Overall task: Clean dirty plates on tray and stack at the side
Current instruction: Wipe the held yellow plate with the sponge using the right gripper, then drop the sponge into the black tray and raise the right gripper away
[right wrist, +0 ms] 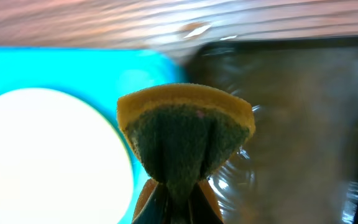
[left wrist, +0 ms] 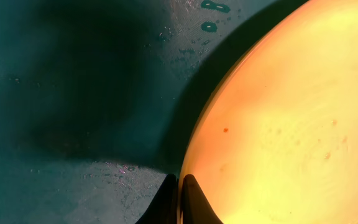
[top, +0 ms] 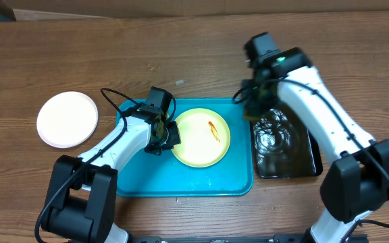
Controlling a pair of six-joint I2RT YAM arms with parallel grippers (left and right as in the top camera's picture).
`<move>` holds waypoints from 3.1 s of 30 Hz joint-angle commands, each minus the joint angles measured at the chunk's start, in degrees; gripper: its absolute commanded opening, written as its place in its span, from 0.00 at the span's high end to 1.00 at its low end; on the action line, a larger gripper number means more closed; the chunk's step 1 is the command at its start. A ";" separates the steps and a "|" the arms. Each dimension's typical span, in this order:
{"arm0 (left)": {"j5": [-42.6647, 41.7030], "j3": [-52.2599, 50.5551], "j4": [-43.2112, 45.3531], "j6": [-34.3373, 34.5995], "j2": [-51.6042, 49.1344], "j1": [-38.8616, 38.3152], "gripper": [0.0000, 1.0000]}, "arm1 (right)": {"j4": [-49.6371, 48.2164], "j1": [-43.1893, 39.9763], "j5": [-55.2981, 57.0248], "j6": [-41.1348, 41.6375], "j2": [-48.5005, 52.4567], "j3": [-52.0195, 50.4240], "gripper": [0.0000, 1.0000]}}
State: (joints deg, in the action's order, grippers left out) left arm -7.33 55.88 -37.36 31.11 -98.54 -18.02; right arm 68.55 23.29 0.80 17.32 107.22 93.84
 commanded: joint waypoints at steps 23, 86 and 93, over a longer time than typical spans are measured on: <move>0.22 -0.09 -0.28 -0.31 -0.70 -0.33 0.95 | -5.44 14.95 3.30 0.92 15.28 -0.52 0.96; -0.20 0.22 -0.31 -0.90 -0.70 -0.33 0.90 | -7.82 -19.30 -1.90 -11.15 5.38 -14.88 0.62; -0.20 0.22 -0.28 -0.90 -0.70 -0.33 0.90 | -6.62 -19.85 -0.92 -11.08 5.40 -13.14 0.44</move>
State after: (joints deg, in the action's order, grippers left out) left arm -7.09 55.88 -37.71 31.07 -98.54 -18.02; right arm 62.24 3.77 -1.52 5.80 113.32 78.81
